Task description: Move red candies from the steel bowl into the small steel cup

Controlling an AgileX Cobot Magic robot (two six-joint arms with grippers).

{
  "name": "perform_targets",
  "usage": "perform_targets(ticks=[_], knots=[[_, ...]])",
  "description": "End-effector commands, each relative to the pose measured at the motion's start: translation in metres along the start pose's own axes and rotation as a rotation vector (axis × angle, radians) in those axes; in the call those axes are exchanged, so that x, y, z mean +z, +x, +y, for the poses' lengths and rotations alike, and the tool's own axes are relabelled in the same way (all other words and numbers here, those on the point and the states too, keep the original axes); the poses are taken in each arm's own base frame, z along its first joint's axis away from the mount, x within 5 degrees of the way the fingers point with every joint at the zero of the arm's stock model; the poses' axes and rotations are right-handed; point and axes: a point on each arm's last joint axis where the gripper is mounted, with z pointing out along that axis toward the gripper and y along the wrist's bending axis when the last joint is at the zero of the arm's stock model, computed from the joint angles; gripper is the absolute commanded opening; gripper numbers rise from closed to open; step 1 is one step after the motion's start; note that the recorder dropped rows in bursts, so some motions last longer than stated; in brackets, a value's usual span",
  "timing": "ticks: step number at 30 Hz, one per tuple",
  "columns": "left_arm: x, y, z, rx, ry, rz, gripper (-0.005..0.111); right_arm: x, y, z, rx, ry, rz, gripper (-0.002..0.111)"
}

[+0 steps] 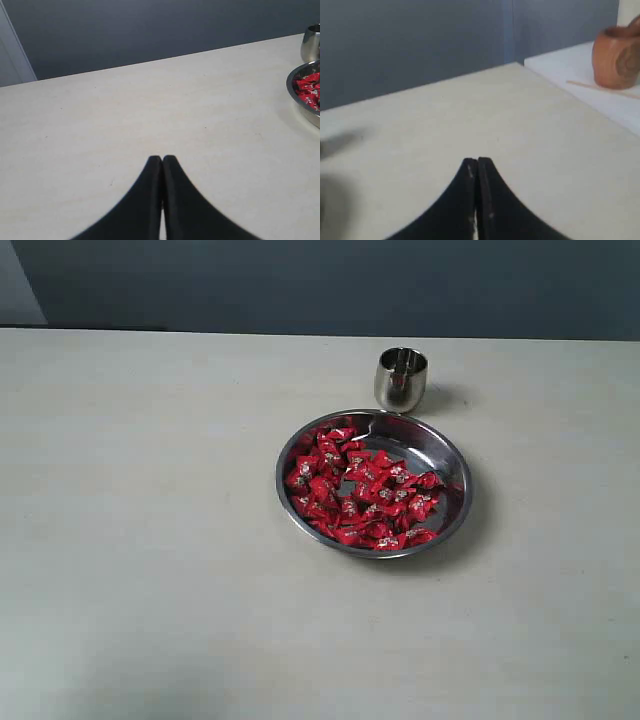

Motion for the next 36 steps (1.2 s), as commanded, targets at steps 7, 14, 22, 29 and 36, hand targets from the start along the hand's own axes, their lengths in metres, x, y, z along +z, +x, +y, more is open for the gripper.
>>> perform_targets(ticks=[7,14,22,29,36], knots=[[0.0,-0.001,-0.001,-0.004,0.01,-0.01,0.0,-0.012,-0.044,-0.008,0.432,-0.019,-0.522,-0.001],[0.0,-0.001,-0.001,-0.004,0.01,-0.01,0.0,-0.003,-0.021,0.004,0.865,-0.145,-0.209,-0.001],[0.0,-0.001,-0.001,-0.004,0.01,-0.01,0.0,-0.01,-0.04,0.003,0.748,-0.142,-0.316,-0.001],[0.0,-0.001,-0.001,-0.004,0.01,-0.01,0.0,-0.008,-0.046,0.004,0.715,-0.13,-0.296,-0.001],[0.0,-0.001,-0.001,-0.004,0.01,-0.01,0.0,-0.012,-0.097,0.022,0.439,-0.225,-0.242,-0.001]])
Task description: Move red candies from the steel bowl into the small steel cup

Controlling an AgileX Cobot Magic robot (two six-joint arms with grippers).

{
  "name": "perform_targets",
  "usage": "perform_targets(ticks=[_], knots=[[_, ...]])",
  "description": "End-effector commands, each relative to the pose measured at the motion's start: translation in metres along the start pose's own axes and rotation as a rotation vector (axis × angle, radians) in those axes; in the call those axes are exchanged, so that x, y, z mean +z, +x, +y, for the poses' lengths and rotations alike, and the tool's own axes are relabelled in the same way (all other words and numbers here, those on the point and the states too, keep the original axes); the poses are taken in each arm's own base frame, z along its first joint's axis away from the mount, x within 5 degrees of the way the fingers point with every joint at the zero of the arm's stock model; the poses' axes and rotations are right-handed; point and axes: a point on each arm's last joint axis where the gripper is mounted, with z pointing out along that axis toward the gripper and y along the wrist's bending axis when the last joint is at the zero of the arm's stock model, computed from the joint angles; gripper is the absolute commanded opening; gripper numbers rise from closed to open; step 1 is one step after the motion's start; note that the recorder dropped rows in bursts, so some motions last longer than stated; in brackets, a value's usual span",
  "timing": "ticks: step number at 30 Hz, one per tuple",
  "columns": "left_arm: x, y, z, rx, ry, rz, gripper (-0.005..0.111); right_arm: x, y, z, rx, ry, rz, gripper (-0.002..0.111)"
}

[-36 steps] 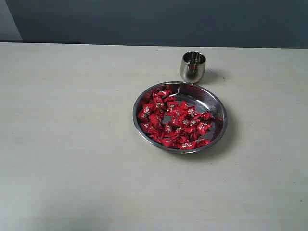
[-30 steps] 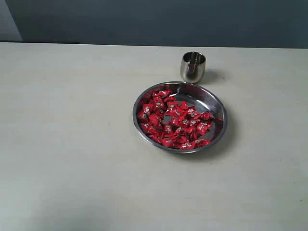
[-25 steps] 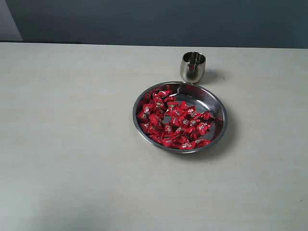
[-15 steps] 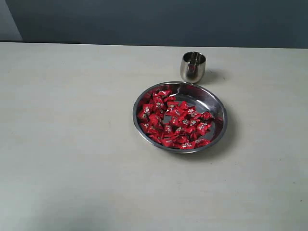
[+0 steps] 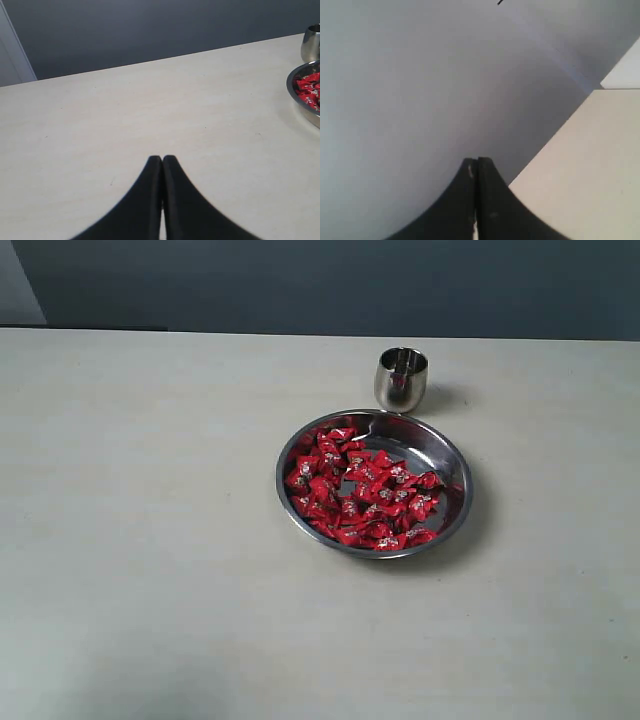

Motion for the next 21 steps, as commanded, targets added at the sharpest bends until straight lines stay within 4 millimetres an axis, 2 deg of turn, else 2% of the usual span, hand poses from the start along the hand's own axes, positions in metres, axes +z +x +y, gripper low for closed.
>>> perform_targets(ticks=[1,3,6,8,10,13,15,16,18,19,21], knots=[[0.0,-0.001,-0.001,-0.004,0.01,-0.01,0.0,0.01,-0.031,0.043,-0.275,-0.106,0.036,-0.001],[0.0,-0.001,-0.001,-0.004,0.01,-0.01,0.0,0.022,-0.045,0.066,-0.391,-0.157,0.078,-0.001],[0.0,-0.001,-0.001,-0.004,0.01,-0.01,0.0,0.05,-0.06,0.107,-0.558,-0.267,0.207,-0.001],[0.0,-0.001,-0.001,-0.004,0.01,-0.01,0.0,0.077,-0.06,0.135,-0.64,-0.358,0.348,-0.001],[0.0,-0.001,-0.001,-0.004,0.01,-0.01,0.0,0.109,-0.05,0.157,-0.707,-0.436,0.489,0.0],[0.0,-0.001,-0.001,-0.004,0.01,-0.01,0.0,0.158,-0.025,0.182,-0.803,-0.541,0.684,0.012],[0.0,-0.001,-0.001,-0.004,0.01,-0.01,0.0,0.182,-0.006,0.189,-0.824,-0.574,0.809,0.022],[0.0,-0.001,-0.001,-0.004,0.01,-0.01,0.0,0.199,0.009,0.191,-0.832,-0.587,0.888,0.028],[0.0,-0.001,-0.001,-0.004,0.01,-0.01,0.0,0.218,0.031,0.191,-0.848,-0.611,1.013,0.04],[0.0,-0.001,-0.001,-0.004,0.01,-0.01,0.0,0.229,0.05,0.185,-0.86,-0.614,1.115,0.046],[0.0,-0.001,-0.001,-0.004,0.01,-0.01,0.0,0.245,0.077,0.177,-0.868,-0.597,1.243,0.05]])
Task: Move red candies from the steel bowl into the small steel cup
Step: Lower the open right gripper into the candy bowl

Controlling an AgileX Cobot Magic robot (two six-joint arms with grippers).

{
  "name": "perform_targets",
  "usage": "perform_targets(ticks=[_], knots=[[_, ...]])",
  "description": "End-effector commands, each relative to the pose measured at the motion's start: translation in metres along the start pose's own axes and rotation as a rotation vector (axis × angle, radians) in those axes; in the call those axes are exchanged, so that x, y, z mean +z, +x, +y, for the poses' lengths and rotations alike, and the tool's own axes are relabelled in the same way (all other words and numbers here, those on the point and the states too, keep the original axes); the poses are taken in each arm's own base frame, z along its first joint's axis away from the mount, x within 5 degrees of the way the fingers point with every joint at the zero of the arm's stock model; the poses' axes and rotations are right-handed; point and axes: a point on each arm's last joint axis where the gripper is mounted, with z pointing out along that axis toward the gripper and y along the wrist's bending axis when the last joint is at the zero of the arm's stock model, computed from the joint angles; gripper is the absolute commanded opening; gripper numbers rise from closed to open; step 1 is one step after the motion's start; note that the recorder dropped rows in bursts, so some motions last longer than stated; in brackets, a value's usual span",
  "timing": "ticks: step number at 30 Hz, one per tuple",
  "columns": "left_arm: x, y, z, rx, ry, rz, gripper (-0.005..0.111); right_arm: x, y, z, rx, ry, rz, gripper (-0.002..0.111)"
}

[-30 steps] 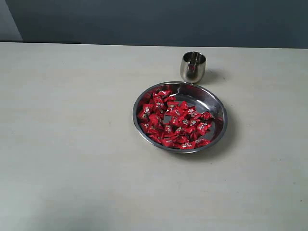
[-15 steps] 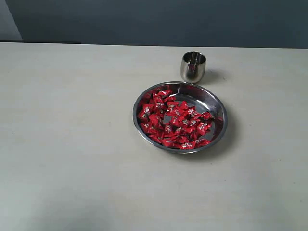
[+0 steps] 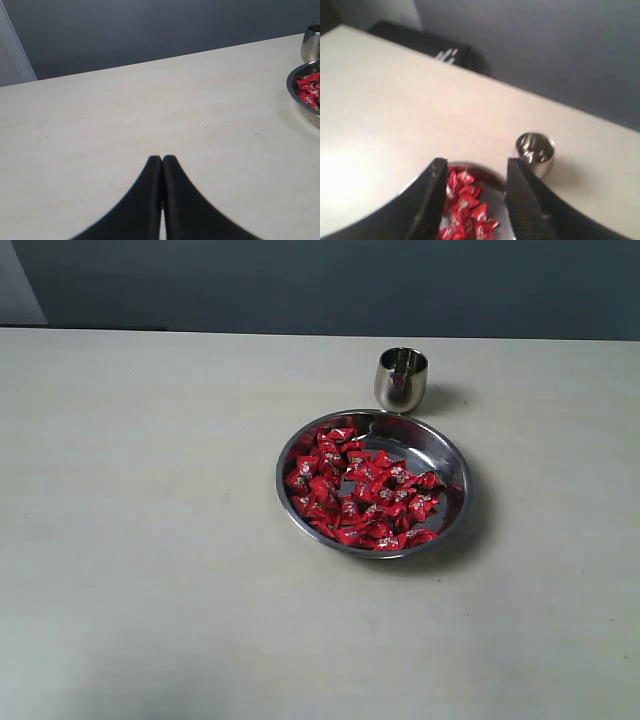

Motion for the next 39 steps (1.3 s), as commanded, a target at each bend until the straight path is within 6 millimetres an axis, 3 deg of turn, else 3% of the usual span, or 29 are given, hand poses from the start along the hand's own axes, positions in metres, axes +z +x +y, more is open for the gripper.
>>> perform_targets(ticks=[1,6,11,19,28,39], knots=[[0.0,-0.001,-0.001,-0.004,0.01,-0.01,0.0,0.07,0.016,-0.014,-0.01,-0.115,0.301,0.05],[0.0,-0.001,-0.001,-0.004,0.01,-0.01,0.0,0.131,0.05,-0.025,-0.009,-0.076,0.622,0.05],[0.0,-0.001,-0.001,-0.004,0.01,-0.01,0.0,0.164,0.073,-0.017,-0.026,-0.061,0.821,0.05],[0.0,-0.001,-0.001,-0.004,0.01,-0.01,0.0,0.184,0.093,0.001,-0.054,-0.086,0.939,0.05],[0.0,-0.001,-0.001,-0.004,0.01,-0.01,0.0,0.216,0.111,-0.006,-0.071,-0.025,0.896,0.05],[0.0,-0.001,-0.001,-0.004,0.01,-0.01,0.0,0.233,0.12,-0.009,-0.056,-0.017,0.858,0.05]])
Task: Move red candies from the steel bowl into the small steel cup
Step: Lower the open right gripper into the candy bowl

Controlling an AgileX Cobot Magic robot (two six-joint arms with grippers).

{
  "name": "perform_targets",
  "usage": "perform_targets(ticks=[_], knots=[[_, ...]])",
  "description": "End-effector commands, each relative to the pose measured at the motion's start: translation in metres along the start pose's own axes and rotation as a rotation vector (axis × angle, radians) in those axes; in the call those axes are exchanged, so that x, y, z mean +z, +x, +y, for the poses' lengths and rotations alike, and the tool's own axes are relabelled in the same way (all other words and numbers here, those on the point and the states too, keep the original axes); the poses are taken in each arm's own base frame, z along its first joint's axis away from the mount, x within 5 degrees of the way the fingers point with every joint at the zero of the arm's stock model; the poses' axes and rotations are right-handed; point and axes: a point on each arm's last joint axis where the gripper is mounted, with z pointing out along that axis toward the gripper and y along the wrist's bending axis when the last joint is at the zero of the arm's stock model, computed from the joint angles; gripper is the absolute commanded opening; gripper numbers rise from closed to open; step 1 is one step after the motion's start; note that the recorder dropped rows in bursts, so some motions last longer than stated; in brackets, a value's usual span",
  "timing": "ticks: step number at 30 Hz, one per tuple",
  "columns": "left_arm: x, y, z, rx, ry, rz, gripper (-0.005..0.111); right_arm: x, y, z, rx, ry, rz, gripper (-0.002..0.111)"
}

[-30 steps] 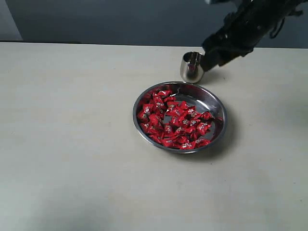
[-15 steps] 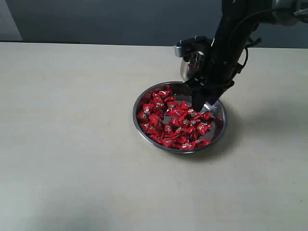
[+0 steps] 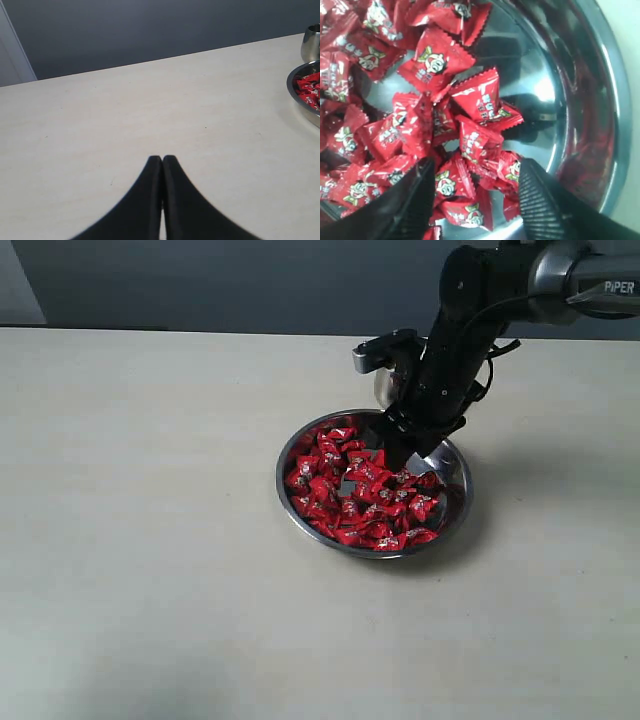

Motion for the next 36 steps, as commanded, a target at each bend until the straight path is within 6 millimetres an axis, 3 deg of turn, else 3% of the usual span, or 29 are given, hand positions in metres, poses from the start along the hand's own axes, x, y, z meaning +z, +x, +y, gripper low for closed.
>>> perform_targets(ticks=[1,32,36], knots=[[0.0,-0.001,-0.001,-0.004,0.01,-0.01,0.0,0.003,-0.002,0.0,0.008,-0.002,-0.011,0.05],[0.0,-0.001,-0.001,-0.004,0.01,-0.01,0.0,0.003,-0.004,0.001,0.022,-0.019,-0.029,0.05],[0.0,-0.001,-0.001,-0.004,0.01,-0.01,0.0,0.018,-0.003,-0.001,0.024,-0.026,0.0,0.05]])
